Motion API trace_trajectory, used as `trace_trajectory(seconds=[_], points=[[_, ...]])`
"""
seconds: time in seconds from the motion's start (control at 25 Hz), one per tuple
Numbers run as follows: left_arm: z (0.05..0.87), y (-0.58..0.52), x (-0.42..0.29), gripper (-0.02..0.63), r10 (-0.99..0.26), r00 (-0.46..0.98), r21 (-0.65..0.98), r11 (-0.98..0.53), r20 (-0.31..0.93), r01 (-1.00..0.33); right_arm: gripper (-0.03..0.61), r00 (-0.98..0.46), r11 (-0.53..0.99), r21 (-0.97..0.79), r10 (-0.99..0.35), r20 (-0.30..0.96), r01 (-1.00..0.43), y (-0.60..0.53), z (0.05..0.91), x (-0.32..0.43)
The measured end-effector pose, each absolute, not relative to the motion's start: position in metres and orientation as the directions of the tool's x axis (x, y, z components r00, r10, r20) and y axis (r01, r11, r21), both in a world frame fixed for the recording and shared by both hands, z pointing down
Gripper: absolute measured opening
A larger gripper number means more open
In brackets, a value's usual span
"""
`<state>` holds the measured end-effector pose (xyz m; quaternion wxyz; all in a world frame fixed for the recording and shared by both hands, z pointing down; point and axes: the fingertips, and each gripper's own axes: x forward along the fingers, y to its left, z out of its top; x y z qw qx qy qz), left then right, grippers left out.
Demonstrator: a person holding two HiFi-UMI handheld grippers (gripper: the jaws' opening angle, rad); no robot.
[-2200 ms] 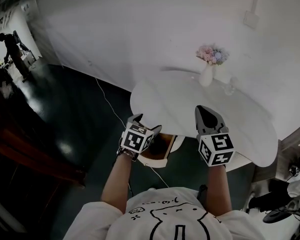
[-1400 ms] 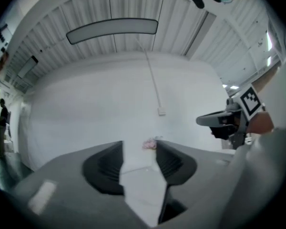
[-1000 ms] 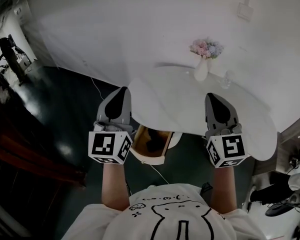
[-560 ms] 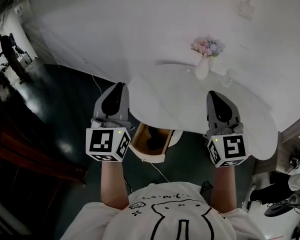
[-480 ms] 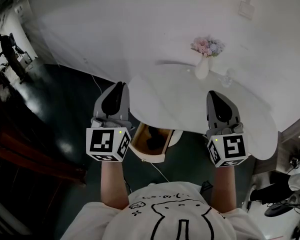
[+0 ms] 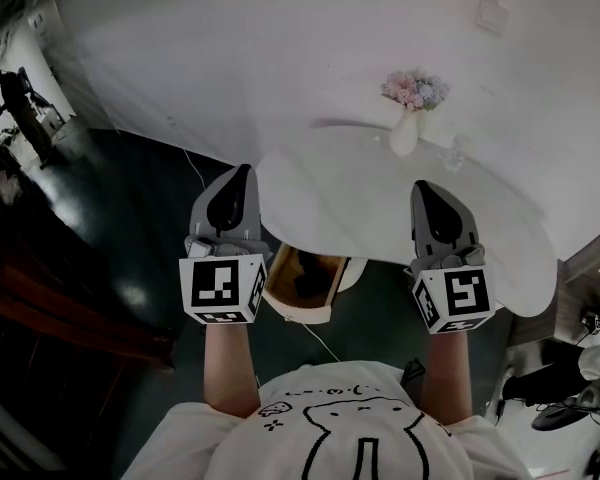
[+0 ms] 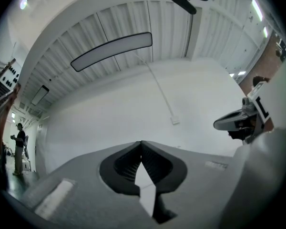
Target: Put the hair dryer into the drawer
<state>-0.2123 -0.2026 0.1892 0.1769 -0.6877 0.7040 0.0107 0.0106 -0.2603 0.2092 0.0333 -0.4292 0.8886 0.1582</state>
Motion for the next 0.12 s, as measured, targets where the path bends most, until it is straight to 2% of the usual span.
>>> trace_trajectory(seconds=[0.12], points=[[0.1886, -0.2008, -0.2123, 0.018, -0.962, 0.003, -0.213, 0.057, -0.271, -0.975, -0.003, -0.633, 0.585, 0.253, -0.749, -0.196, -0.771, -0.2596, 0.2094, 0.0091]])
